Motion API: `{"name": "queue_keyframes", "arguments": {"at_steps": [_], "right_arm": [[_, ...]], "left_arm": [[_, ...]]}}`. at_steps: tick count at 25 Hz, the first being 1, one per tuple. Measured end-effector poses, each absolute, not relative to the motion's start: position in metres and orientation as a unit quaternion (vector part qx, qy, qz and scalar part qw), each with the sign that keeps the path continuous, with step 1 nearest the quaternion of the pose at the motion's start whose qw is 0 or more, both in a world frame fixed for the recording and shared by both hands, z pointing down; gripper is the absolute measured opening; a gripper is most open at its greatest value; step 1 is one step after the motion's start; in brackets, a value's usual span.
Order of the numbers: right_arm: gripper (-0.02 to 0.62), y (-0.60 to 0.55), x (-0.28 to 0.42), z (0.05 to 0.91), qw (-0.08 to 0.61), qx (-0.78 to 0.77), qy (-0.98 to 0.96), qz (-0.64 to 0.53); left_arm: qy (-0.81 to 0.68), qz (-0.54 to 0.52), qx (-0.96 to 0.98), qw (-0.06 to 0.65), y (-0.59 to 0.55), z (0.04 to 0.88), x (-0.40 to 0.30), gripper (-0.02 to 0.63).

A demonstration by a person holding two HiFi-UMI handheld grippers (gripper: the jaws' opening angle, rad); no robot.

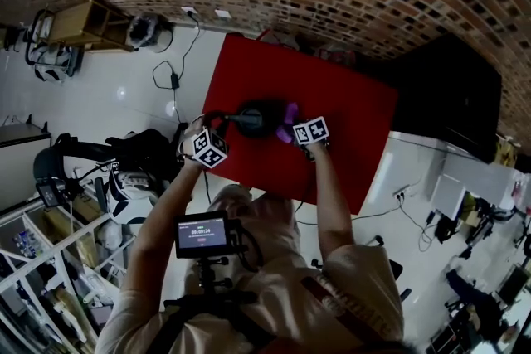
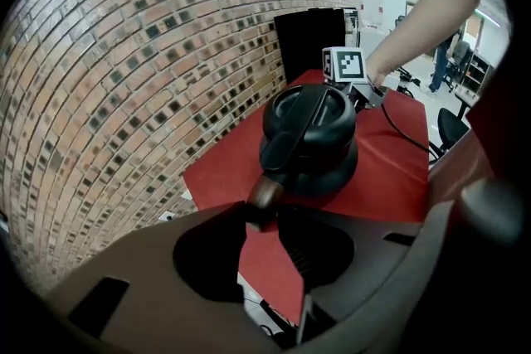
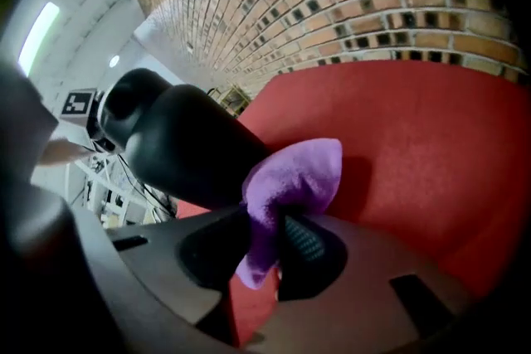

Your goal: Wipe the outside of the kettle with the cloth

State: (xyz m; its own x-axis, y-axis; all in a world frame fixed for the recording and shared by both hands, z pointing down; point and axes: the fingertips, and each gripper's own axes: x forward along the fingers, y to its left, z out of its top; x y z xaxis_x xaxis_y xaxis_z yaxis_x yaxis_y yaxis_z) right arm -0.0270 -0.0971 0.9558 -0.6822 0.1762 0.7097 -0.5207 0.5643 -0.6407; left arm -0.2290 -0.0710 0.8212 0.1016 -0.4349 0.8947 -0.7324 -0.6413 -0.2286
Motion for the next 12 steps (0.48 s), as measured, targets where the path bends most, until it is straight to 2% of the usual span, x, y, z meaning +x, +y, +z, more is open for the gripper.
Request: {"name": "queue_keyframes", "arguments": {"at_steps": [7,12], "right_arm": [[0.094,-0.049,0.026,0.903,0.322,0.173,-0.813,0.453],[0.094,-0.032,0.051,0.853,0.248,0.21,-0.841,0.433]], "left_arm": [[-0.455,0.474,0.729,0.193,-0.064,0.807,-0.234,0.126],[-0.523,0.387,0.72,0.242,-0.043,0.791,-0.238,0.126]]}}
